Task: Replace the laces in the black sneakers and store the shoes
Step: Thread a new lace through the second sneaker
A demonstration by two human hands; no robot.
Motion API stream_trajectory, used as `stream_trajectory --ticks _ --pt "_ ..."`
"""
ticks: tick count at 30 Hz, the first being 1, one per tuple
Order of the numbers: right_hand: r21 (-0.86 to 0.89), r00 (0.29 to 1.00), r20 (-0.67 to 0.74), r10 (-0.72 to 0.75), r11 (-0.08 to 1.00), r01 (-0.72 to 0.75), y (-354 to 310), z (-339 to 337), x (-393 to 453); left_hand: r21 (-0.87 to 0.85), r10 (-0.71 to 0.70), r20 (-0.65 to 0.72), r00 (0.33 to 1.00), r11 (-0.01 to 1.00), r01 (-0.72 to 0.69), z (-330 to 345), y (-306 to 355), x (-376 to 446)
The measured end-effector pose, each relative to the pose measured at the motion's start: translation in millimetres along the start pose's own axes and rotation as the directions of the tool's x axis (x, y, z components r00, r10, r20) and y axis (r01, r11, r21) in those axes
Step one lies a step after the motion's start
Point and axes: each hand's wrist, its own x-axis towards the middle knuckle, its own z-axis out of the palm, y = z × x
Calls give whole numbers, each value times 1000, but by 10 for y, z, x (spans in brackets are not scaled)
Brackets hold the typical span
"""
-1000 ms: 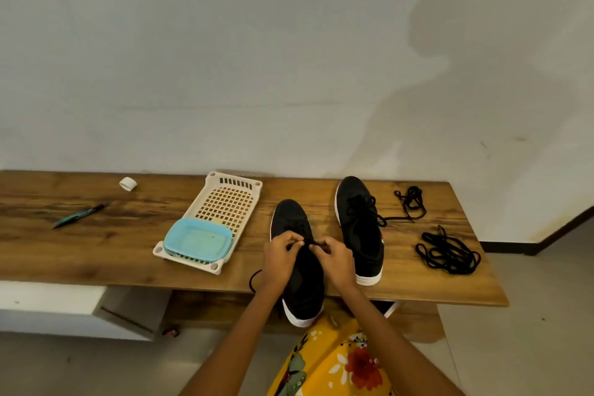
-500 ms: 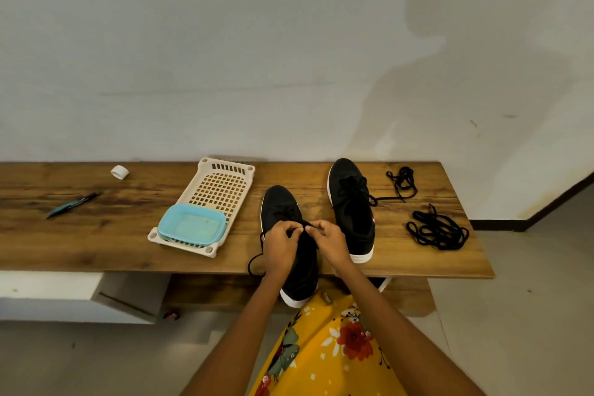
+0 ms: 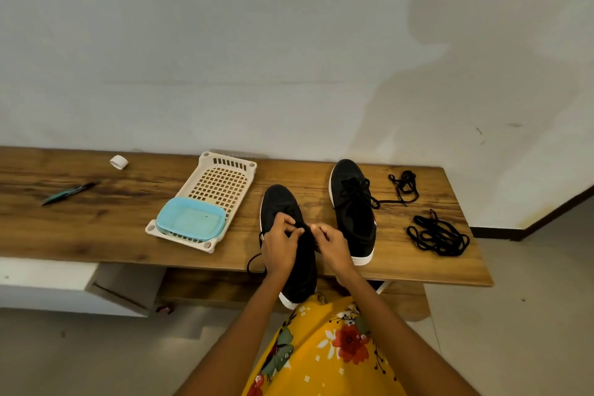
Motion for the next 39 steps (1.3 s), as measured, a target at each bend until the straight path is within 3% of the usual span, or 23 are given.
stream_trajectory --ticks 6,11,15,19,22,24,27,29,30,34,39 --pt "100 991 103 86 990 -96 -115 -81 111 77 172 152 973 980 -185 -95 -61 106" --pt "-215 995 88 38 976 -18 -342 -125 173 187 242 283 928 935 -301 -206 -39 171" --pt "154 998 28 49 987 -53 -881 -296 264 228 195 327 925 933 -278 -317 7 191" --pt "459 991 -19 -131 879 126 -1602 -624 336 340 150 376 914 895 -287 -391 171 243" --pt "554 975 -54 -214 806 208 -1912 -774 260 383 115 384 916 883 -272 -409 317 308" --pt "457 969 -91 -229 855 245 -1912 -814 150 282 81 311 947 943 -174 -452 453 322" --pt "-45 968 -59 -245 969 242 -1569 -806 28 70 41 230 972 996 -58 -544 714 337" --pt "-379 974 84 -213 897 229 -1283 -710 -80 -45 82 244 966 996 -73 -626 911 353" --pt "-454 974 140 -180 862 225 -1182 -633 -136 -89 118 263 958 991 -98 -663 1002 367" --pt "-354 985 82 -153 919 172 -1096 -337 -342 -168 204 348 915 974 -153 -765 1171 315" --pt "-125 992 -74 -103 988 94 -1101 -267 -277 -180 176 363 915 977 -116 -821 1080 231"
